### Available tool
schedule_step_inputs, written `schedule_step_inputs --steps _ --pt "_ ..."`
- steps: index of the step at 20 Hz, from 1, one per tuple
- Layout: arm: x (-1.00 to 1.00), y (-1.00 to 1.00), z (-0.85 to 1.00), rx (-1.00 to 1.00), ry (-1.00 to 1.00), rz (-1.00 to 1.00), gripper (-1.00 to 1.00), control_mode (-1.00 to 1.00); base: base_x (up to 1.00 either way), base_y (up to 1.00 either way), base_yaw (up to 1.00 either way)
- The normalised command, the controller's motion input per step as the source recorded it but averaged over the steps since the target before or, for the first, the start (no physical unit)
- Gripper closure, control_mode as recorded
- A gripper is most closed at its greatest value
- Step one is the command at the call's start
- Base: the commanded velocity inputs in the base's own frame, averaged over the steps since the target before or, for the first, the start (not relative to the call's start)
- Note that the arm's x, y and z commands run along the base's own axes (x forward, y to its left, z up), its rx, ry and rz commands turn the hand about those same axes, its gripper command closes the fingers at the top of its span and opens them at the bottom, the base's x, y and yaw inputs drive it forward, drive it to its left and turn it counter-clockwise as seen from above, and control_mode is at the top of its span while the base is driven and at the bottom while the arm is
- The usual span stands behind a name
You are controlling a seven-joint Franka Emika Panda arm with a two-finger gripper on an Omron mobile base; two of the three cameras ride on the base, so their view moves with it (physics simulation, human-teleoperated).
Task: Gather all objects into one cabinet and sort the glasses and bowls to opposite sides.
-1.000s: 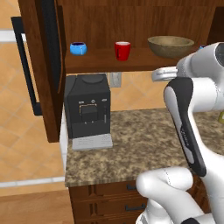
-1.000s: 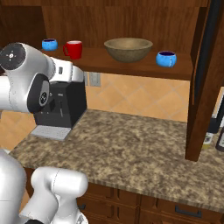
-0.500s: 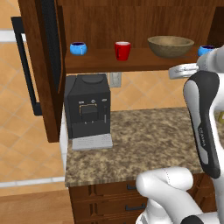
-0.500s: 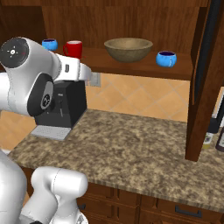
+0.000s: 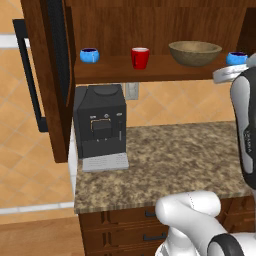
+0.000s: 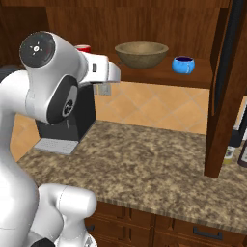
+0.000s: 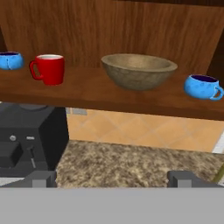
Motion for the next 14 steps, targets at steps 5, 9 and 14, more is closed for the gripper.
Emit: schedule_step_inputs --steps 5,9,14 --pt "-0.16 -0.15 0.2 -0.03 0.01 -0.01 -1.0 -1.0 0.0 0.0 0.0" --pt "-0.07 -0.08 0.01 -0.16 0.1 -0.17 -1.0 -1.0 0.0 0.0 0.0" --pt "-0.07 -0.27 0.0 -0.03 0.13 -0.3 -1.0 -1.0 0.0 0.0 0.0"
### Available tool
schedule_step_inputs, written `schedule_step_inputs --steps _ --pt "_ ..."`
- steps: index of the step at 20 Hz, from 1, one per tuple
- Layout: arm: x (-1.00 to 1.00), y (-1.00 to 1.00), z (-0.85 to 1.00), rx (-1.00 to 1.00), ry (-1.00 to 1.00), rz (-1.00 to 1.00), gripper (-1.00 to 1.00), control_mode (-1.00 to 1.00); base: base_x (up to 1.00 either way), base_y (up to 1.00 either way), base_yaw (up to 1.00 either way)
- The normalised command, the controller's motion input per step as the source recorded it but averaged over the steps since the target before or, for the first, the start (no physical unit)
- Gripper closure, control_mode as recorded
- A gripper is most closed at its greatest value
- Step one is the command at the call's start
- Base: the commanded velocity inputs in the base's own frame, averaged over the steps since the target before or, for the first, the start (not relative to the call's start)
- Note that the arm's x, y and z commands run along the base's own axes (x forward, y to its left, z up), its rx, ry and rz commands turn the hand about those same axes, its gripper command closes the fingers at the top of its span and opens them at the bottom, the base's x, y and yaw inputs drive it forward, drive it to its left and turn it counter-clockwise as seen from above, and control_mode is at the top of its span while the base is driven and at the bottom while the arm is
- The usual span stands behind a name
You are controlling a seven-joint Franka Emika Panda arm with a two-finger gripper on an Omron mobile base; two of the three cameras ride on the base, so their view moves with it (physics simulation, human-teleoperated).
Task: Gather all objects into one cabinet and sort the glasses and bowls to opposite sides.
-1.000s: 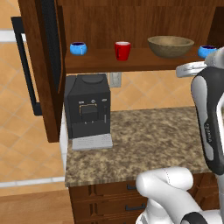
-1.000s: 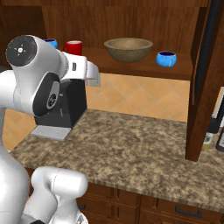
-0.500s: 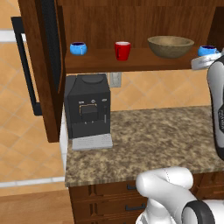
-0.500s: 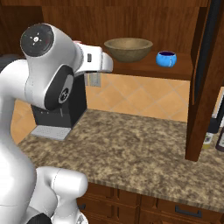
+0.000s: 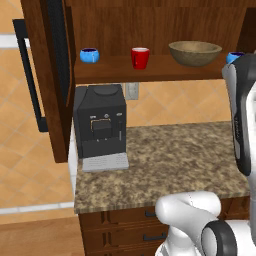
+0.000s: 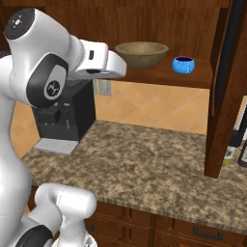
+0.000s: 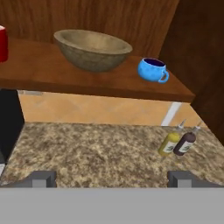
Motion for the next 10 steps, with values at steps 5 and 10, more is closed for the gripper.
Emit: schedule_step_inputs --steps 5,10 --pt "0.0 -0.56 -0.04 0.0 0.0 -0.16 -1.0 -1.0 0.0 0.0 0.0" --pt "0.0 -0.42 -0.01 0.0 0.0 -0.05 -1.0 -1.0 0.0 0.0 0.0"
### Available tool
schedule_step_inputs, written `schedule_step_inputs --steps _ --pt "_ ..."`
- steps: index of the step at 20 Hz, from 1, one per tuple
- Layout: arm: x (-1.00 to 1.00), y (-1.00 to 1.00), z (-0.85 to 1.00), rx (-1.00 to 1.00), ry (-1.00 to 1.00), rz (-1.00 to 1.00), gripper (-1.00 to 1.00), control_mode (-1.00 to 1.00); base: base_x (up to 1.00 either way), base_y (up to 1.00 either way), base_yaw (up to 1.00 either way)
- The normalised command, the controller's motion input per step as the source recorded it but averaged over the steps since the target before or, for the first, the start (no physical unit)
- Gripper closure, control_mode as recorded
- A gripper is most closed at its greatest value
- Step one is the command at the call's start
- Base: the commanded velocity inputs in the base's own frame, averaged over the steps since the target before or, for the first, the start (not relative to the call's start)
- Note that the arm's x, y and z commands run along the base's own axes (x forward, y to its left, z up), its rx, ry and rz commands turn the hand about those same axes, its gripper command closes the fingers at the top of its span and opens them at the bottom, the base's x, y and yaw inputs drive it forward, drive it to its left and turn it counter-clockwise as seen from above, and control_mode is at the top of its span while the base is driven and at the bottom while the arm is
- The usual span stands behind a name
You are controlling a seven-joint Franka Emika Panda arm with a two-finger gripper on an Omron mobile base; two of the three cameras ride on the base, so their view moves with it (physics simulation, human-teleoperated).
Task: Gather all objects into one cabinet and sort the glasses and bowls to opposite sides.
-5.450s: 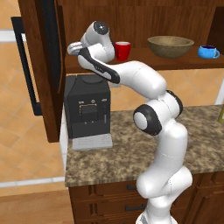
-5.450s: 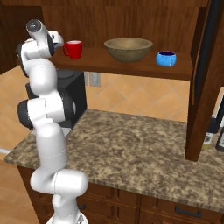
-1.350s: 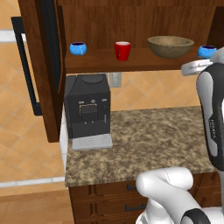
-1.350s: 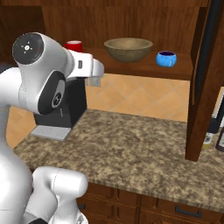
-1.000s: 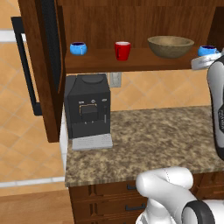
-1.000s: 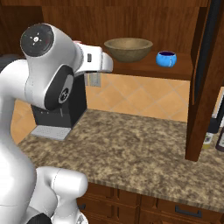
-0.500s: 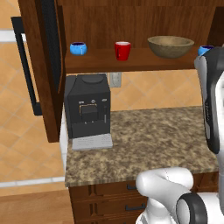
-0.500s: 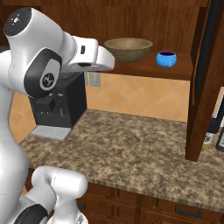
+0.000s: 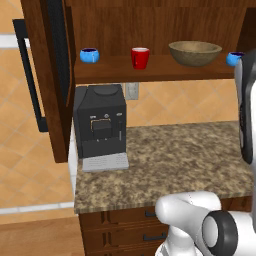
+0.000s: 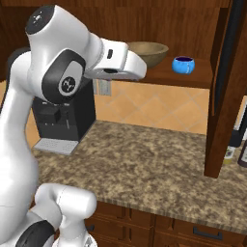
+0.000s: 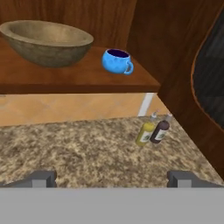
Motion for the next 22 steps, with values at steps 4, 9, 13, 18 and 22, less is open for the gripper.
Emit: schedule_step_inputs --steps 4,9,13,18,22 --pt "0.01 -0.35 0.0 0.0 0.0 0.0 -1.0 -1.0 0.0 0.0 0.0" --pt "0.26 -0.28 0.0 0.0 0.0 0.0 -1.0 -1.0 0.0 0.0 0.0" --pt "0.34 -0.14 0.0 0.0 0.0 0.0 -1.0 -1.0 0.0 0.0 0.0" --pt "0.35 -0.1 -0.1 0.0 0.0 0.0 -1.0 -1.0 0.0 0.0 0.0" --pt "0.13 -0.35 -0.07 0.0 0.0 0.0 -1.0 -1.0 0.0 0.0 0.0"
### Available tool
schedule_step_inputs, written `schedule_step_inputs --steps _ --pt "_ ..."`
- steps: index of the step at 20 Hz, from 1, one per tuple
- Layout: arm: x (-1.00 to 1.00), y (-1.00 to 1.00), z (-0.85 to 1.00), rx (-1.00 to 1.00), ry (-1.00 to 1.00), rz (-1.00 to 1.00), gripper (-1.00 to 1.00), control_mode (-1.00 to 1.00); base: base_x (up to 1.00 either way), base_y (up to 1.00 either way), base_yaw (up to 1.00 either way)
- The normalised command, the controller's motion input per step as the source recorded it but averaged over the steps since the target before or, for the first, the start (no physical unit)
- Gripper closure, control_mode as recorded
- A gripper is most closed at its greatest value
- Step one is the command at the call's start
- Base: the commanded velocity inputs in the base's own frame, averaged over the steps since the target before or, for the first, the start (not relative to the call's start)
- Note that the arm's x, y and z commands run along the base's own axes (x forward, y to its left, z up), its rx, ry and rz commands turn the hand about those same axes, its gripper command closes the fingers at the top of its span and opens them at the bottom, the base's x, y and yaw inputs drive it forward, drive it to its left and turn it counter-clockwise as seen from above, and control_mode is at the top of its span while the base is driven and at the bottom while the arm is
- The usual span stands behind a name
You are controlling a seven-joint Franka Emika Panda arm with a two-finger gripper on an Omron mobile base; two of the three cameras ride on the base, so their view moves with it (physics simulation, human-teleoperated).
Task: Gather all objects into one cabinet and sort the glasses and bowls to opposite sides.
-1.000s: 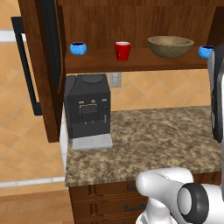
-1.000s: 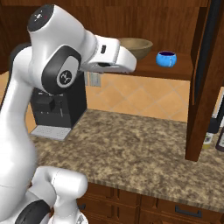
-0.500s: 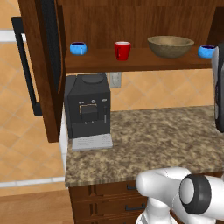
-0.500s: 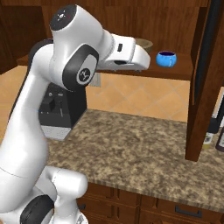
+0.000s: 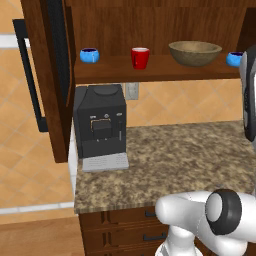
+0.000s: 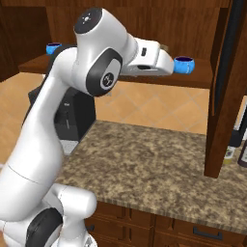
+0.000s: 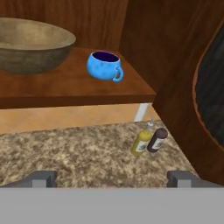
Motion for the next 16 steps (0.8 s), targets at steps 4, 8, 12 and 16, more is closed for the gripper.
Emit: schedule_step_inputs --steps 4,8,12,16 --pt "0.16 -0.43 -0.03 0.0 0.0 0.0 -1.0 -1.0 0.0 0.0 0.0" --pt "0.27 -0.16 0.0 0.0 0.0 0.0 -1.0 -1.0 0.0 0.0 0.0" --pt "0.3 0.0 0.0 0.0 0.0 0.0 -1.0 -1.0 0.0 0.0 0.0" --pt "0.25 -0.01 0.0 0.0 0.0 0.0 -1.0 -1.0 0.0 0.0 0.0"
